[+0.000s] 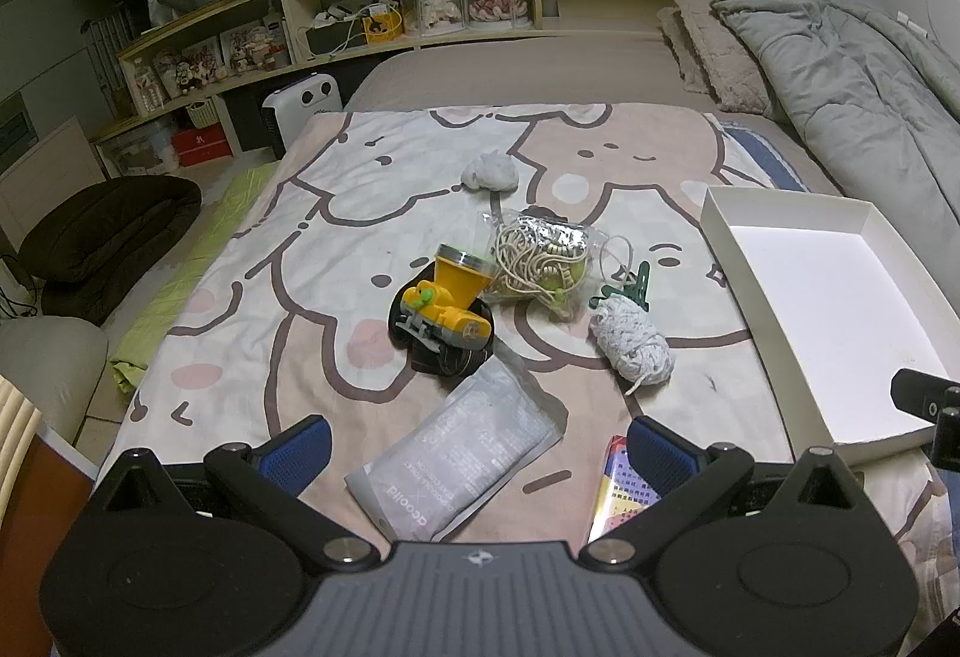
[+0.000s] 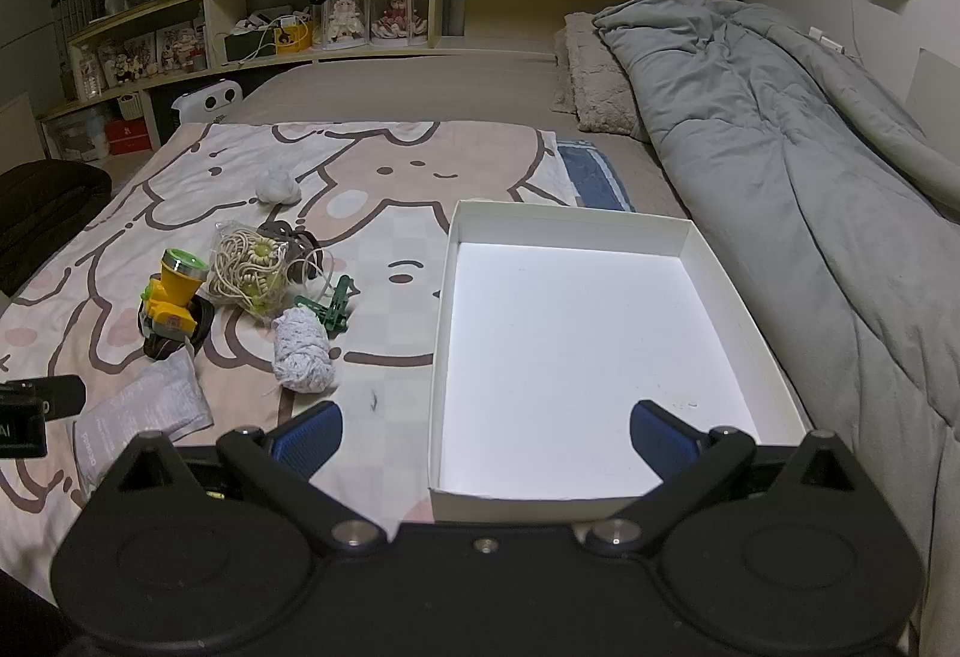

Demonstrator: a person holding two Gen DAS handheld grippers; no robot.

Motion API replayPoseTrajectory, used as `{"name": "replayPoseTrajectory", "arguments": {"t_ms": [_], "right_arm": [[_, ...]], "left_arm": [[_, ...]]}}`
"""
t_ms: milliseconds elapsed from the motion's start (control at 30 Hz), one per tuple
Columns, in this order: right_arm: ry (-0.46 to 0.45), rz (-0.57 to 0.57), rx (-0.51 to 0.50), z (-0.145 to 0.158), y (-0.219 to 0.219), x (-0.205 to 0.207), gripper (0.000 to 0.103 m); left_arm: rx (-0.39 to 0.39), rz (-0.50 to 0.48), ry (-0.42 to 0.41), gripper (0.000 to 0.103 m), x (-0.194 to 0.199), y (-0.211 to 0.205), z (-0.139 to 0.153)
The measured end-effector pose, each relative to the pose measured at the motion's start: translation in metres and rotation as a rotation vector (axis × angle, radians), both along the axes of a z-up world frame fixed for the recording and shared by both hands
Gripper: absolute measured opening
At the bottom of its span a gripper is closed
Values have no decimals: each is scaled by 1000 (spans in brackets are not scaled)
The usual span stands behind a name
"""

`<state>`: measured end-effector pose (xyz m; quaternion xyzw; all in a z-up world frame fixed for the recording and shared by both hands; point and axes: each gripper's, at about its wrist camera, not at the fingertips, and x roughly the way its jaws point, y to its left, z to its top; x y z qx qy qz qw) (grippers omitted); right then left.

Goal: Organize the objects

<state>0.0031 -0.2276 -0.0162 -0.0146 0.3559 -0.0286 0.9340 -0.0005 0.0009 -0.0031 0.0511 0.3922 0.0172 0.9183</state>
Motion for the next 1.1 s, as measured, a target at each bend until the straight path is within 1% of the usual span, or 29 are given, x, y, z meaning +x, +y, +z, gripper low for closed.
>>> {"name": "replayPoseTrajectory", "arguments": {"t_ms": [1100], "right_arm": [[3, -1, -1, 1, -1, 5, 103]], "left_arm": [[-1, -1, 2, 103, 0, -1, 0]]}}
